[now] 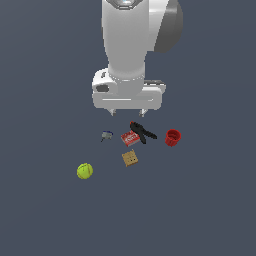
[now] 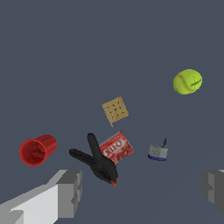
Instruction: Pick up a designated object from a clutter of objects.
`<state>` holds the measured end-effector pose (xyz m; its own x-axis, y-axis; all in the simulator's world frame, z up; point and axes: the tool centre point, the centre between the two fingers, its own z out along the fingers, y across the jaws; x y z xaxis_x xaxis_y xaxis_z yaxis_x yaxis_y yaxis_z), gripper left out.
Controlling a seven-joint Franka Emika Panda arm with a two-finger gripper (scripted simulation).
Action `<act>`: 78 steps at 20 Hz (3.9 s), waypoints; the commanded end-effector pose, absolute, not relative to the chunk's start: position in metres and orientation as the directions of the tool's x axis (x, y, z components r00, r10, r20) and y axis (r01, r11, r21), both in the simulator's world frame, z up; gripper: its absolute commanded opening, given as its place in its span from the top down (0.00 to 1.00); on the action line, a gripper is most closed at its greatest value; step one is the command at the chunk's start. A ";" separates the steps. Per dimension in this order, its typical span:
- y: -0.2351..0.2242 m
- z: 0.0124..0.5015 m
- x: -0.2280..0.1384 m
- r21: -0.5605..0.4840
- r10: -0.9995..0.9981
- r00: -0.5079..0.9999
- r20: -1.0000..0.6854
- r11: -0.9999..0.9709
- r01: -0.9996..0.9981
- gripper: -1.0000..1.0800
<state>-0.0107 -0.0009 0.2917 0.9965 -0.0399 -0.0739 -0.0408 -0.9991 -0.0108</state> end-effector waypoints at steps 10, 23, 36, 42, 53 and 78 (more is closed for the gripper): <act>-0.003 0.287 -0.011 0.011 0.012 0.997 -0.078 -1.000 0.013 0.04; 0.002 0.265 -0.013 0.005 -0.070 0.995 -0.072 -0.998 -0.070 0.04; 0.015 0.188 -0.028 -0.006 -0.366 0.929 -0.056 -0.930 -0.367 0.04; 0.019 0.151 -0.042 -0.006 -0.518 0.854 -0.048 -0.855 -0.519 0.04; 0.018 0.093 -0.075 -0.001 -0.750 0.661 -0.023 -0.661 -0.750 0.04; 0.014 0.047 -0.098 0.001 -0.848 0.530 -0.001 -0.530 -0.848 0.04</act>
<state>-0.0973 0.0144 0.0525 0.5301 -0.8480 -0.0005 -0.8480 -0.5301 0.0001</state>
